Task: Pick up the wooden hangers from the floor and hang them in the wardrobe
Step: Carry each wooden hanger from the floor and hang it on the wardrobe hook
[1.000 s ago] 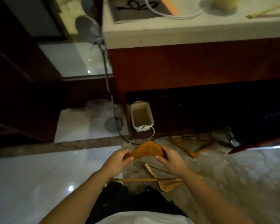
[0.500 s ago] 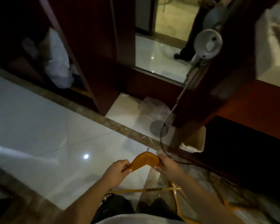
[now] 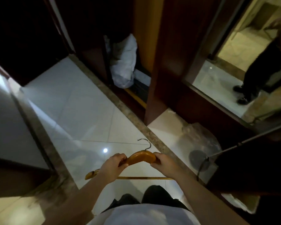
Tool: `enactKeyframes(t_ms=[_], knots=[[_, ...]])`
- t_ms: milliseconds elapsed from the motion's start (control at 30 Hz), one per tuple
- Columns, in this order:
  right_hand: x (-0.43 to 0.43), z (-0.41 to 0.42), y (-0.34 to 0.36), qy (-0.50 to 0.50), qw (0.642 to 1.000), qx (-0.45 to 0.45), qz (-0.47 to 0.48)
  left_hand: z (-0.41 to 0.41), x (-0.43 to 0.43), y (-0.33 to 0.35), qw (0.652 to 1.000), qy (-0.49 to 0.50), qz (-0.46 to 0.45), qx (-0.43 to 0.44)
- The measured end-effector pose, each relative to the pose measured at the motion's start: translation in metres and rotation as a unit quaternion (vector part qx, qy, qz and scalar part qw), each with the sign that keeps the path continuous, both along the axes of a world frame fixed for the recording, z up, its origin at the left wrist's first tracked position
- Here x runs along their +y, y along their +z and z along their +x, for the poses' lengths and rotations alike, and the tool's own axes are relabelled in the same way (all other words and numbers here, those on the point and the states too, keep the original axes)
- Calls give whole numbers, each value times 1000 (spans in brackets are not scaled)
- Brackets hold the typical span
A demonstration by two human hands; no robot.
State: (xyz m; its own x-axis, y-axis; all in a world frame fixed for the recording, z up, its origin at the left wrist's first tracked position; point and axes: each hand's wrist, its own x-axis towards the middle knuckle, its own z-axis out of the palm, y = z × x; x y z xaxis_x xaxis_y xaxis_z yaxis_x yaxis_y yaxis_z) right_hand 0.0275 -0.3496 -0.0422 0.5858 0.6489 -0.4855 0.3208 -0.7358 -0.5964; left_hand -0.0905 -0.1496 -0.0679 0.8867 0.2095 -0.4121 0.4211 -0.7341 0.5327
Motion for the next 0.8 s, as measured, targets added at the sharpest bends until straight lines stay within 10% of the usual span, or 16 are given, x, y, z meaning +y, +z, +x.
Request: enactKeyframes(t_ms=[800], knots=[[335,244,-11,161,987,2,9,171,288,-2,954,293,-41,46]])
